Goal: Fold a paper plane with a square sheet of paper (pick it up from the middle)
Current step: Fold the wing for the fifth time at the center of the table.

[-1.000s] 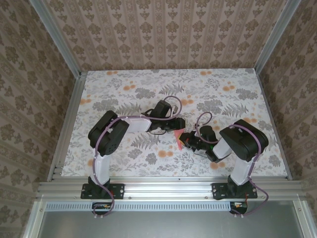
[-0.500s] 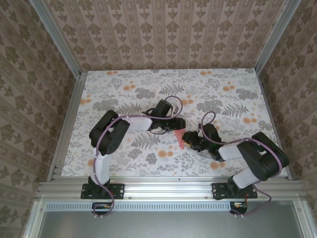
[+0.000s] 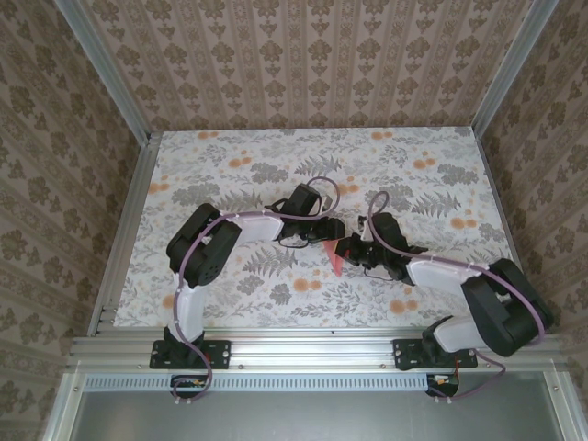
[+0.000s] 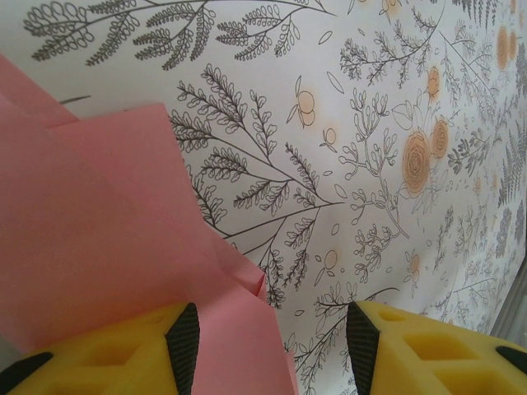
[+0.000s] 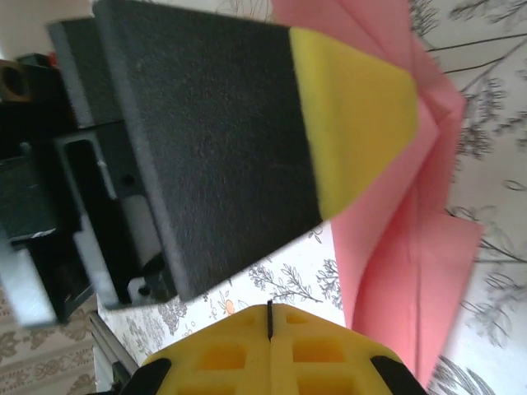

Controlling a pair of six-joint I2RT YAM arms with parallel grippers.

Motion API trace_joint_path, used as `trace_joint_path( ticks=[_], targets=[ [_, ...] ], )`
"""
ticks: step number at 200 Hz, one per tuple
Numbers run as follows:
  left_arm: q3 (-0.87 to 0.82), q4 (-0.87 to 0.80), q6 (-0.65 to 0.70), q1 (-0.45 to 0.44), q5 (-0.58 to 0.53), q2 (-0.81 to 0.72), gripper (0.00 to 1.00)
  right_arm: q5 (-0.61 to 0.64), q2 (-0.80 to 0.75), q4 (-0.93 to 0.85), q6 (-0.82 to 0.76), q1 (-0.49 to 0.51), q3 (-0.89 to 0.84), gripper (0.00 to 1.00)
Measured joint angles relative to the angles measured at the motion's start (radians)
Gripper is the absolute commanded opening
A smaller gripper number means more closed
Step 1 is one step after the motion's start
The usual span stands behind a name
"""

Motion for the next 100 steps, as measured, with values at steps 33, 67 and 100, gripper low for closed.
trace_joint_path(
  ticks=[33, 67, 100],
  targets=[
    [0.003, -0.005, 0.000, 0.000, 0.000, 0.002, 0.53, -0.026, 0.108, 0.003, 0.000, 0.006, 0.030, 0.02],
    [0.003, -0.006, 0.003, 0.000, 0.001, 0.002, 0.53, -0.031, 0.158, -0.003, -0.004, 0.006, 0.044, 0.02],
    [0.003, -0.006, 0.004, 0.000, 0.001, 0.002, 0.53, -0.031, 0.162, -0.029, -0.027, 0.006, 0.045, 0.02]
  ],
)
